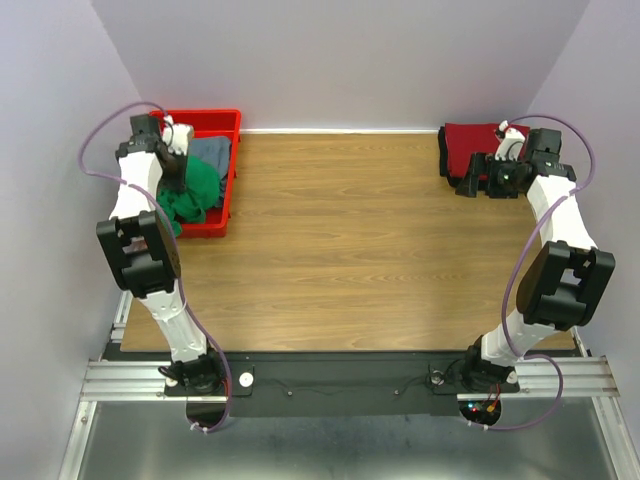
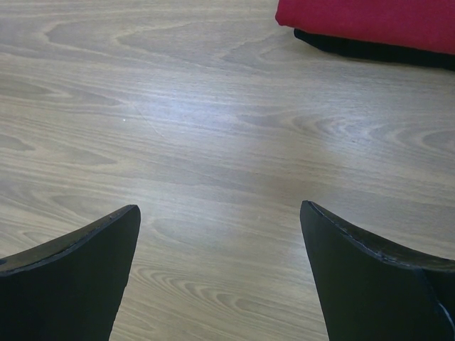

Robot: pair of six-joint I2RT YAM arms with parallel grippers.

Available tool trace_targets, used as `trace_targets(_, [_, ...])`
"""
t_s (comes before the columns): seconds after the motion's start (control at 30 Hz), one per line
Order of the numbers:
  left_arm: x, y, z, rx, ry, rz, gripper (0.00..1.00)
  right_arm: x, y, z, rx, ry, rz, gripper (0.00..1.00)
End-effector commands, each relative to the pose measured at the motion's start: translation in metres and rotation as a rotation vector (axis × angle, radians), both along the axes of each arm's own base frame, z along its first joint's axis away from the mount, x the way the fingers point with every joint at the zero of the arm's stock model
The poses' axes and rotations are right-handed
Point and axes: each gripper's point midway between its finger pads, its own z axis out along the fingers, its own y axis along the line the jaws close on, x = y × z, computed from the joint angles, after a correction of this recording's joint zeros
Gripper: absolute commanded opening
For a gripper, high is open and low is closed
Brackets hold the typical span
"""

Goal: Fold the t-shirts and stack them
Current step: Move the tshirt to the center of the board

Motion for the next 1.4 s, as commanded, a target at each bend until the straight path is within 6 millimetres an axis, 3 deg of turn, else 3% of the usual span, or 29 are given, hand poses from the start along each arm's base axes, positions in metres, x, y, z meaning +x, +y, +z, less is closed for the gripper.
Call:
trace_targets(0.0, [0.004,-0.011,-0.01,-0.013,-0.019,-0.073,0.34,-0.005,0.001,0.015,-0.018,-0.046,0.016,1.0])
trace_targets(0.17, [0.005,-0.011,-0.012,-0.037,-0.008,-0.039,0.55,-0.009,0.0,0.009,-0.028,-0.036,0.022,1.0])
trace_targets(0.2, [0.008,-0.01,-0.007,-0.036,-0.019,-0.037,0.67,-0.009,0.0,0.008,-0.03,-0.034,0.022,1.0])
trace_targets(0.37, [0.007,-0.01,0.012,-0.028,-0.033,-0.025,0.69,-0.01,0.0,0.005,-0.031,-0.027,0.026,1.0])
trace_targets(0.47, [0.004,-0.011,0.019,-0.037,-0.028,-0.023,0.59,-0.01,0.0,0.003,-0.034,-0.025,0.032,1.0])
trace_targets(0.5, [0.004,-0.012,0.02,-0.039,-0.028,-0.028,0.48,-0.01,0.0,0.002,-0.034,-0.024,0.033,1.0])
trace_targets(0.6, [0.001,-0.015,0.023,-0.049,-0.028,-0.029,0.3,-0.011,0.0,0.001,-0.037,-0.023,0.036,1.0])
trace_targets(0.67, [0.001,-0.015,0.022,-0.055,-0.025,-0.025,0.23,-0.011,0.0,0.0,-0.037,-0.02,0.037,1.0])
trace_targets(0.73, [0.0,-0.015,0.021,-0.058,-0.022,-0.019,0.23,-0.012,0.001,0.001,-0.037,-0.023,0.039,1.0])
trace_targets(0.8, [0.0,-0.013,0.019,-0.049,-0.016,-0.01,0.42,-0.012,0.001,0.001,-0.037,-0.023,0.039,1.0])
trace_targets(0.87, [-0.002,-0.012,0.01,-0.048,0.003,-0.003,0.48,-0.012,0.0,0.002,-0.04,-0.026,0.039,1.0])
trace_targets(0.93, [-0.003,-0.012,0.005,-0.051,0.016,-0.006,0.41,-0.012,0.0,0.002,-0.04,-0.026,0.039,1.0])
trace_targets(0.97, [-0.004,-0.013,0.003,-0.052,0.02,-0.008,0.27,-0.012,0.0,0.002,-0.044,-0.027,0.038,1.0])
trace_targets(1.0, [-0.004,-0.013,0.005,-0.052,0.014,-0.007,0.21,-0.012,-0.001,0.002,-0.048,-0.027,0.038,1.0])
trace_targets(1.1, [-0.001,-0.013,0.034,-0.041,-0.056,-0.006,0.0,-0.014,-0.001,0.003,-0.054,-0.029,0.038,1.0])
trace_targets(1.17, [0.001,-0.013,0.054,-0.034,-0.094,-0.008,0.0,-0.015,0.0,0.002,-0.051,-0.026,0.039,1.0])
trace_targets(1.3, [0.0,-0.014,0.112,-0.014,-0.202,-0.015,0.0,-0.015,0.002,0.003,-0.035,-0.025,0.038,1.0])
trace_targets(1.37, [0.001,-0.016,0.151,-0.006,-0.288,-0.023,0.0,-0.014,0.002,0.004,-0.03,-0.023,0.035,1.0])
